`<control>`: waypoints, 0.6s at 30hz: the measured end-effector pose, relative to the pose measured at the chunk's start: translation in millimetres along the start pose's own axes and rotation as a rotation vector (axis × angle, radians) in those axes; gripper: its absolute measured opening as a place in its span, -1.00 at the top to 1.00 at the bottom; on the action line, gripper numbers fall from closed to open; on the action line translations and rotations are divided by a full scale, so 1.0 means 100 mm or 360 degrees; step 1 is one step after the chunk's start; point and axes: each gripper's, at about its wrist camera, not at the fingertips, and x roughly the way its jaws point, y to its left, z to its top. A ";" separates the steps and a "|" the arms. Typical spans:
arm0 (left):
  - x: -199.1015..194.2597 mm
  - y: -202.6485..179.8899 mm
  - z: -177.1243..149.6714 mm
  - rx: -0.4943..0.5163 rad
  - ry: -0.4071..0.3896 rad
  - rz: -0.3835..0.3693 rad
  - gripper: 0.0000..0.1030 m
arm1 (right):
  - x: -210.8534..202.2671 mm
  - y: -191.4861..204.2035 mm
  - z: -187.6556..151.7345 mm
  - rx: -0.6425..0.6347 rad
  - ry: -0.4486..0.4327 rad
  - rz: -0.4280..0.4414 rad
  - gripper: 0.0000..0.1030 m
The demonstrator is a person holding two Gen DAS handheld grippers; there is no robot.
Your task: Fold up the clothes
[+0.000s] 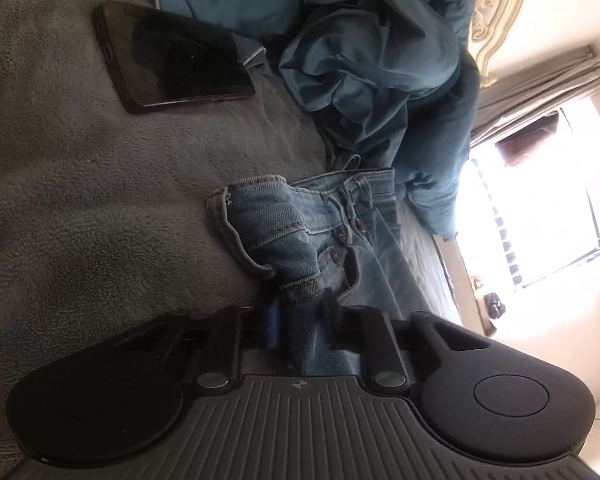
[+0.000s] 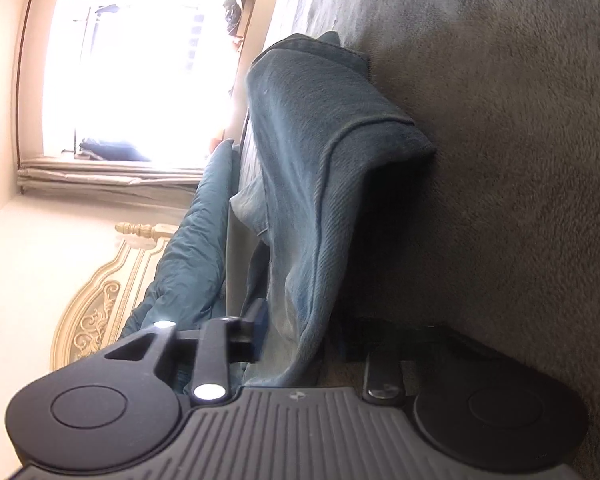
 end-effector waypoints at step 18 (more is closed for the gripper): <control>-0.15 0.01 0.63 0.0138 0.0094 0.0034 0.85 | -0.44 0.63 -0.64 -0.0340 0.0065 -0.0207 0.92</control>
